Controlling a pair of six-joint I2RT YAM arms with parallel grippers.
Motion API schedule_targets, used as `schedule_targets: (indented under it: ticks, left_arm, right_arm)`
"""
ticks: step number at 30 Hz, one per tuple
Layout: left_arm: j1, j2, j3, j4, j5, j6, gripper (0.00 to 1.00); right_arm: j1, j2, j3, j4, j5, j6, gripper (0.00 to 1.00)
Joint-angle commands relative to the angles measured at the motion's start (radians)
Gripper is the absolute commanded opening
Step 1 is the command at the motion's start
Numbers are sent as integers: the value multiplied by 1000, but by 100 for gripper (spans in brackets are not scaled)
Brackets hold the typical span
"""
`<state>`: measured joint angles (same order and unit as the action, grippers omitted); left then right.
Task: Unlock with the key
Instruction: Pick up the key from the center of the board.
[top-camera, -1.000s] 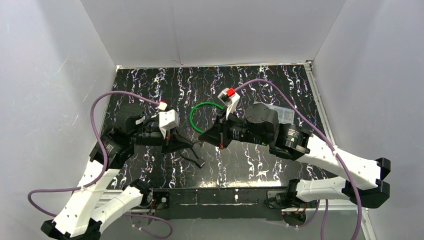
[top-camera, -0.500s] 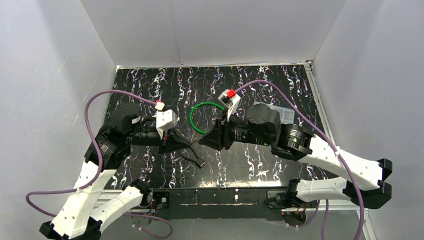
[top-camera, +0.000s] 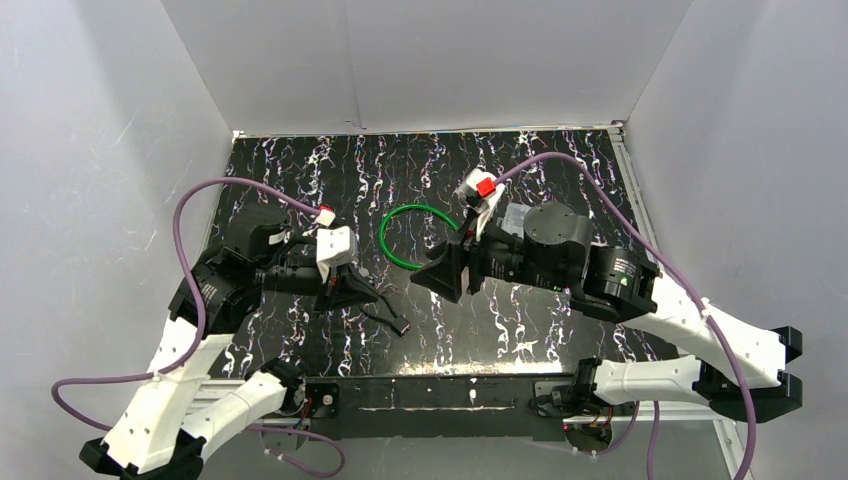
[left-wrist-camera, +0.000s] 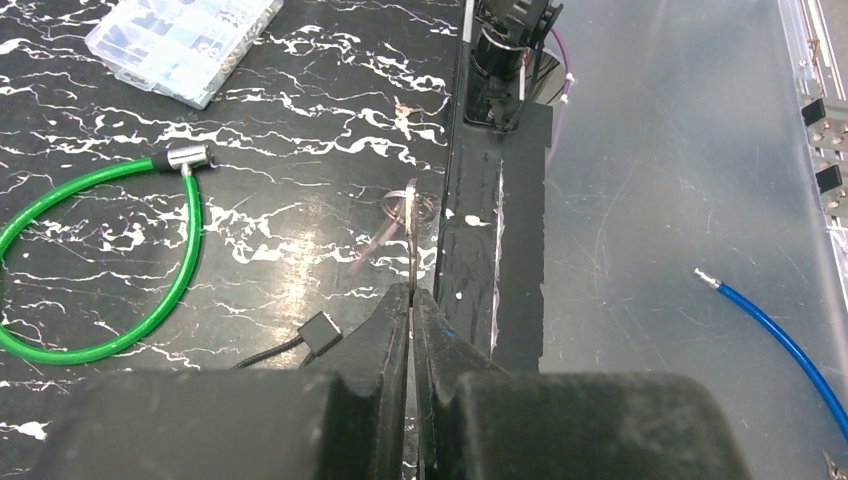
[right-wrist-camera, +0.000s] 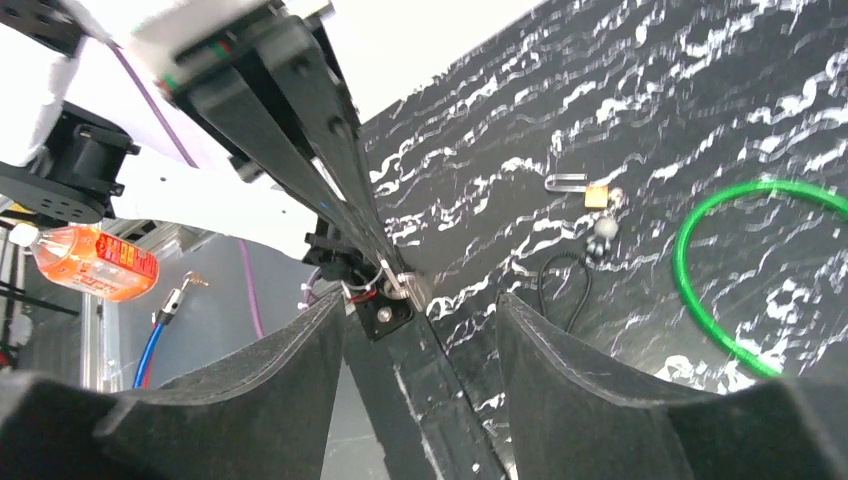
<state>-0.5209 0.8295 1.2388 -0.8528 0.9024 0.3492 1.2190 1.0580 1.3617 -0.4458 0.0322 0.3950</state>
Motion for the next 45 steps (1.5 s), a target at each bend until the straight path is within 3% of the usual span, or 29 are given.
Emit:
schedule_targets:
  ticks: [1,9,18,23,30,35,40,42,44,45]
  left_arm:
    - [-2,6,40,-53,29,31,0]
    - [-2,10,57,-79,34,49,0]
    - [-2,22,72,-102,36,66,0]
    - [-2,28,81,-111,38,69,0]
    - [-2,30,94,-122,35,73,0]
    - [-2,32,96,-120,35,68,0]
    - [-2,21,78,-119,35,71,0]
    - [-2,23,79,-120,37,71,0]
    - [-2,26,84,-120,37,70,0]
    - [-2,28,89,-119,38,69,0]
  right_arm:
    - [4,46,108,42,-68,-133,65]
    - [5,122,97,81,-241,-146,69]
    - [14,170,96,66,-300,-164,65]
    - [24,194,102,50,-286,-179,56]
    - [34,201,95,47,-249,-192,29]
    - [36,197,81,46,-257,-189,25]
    - [36,201,84,11,-254,-188,31]
    - [36,204,93,2,-252,-189,21]
    - [36,205,106,-2,-253,-187,1]
    - [36,206,113,-7,-248,-185,1]
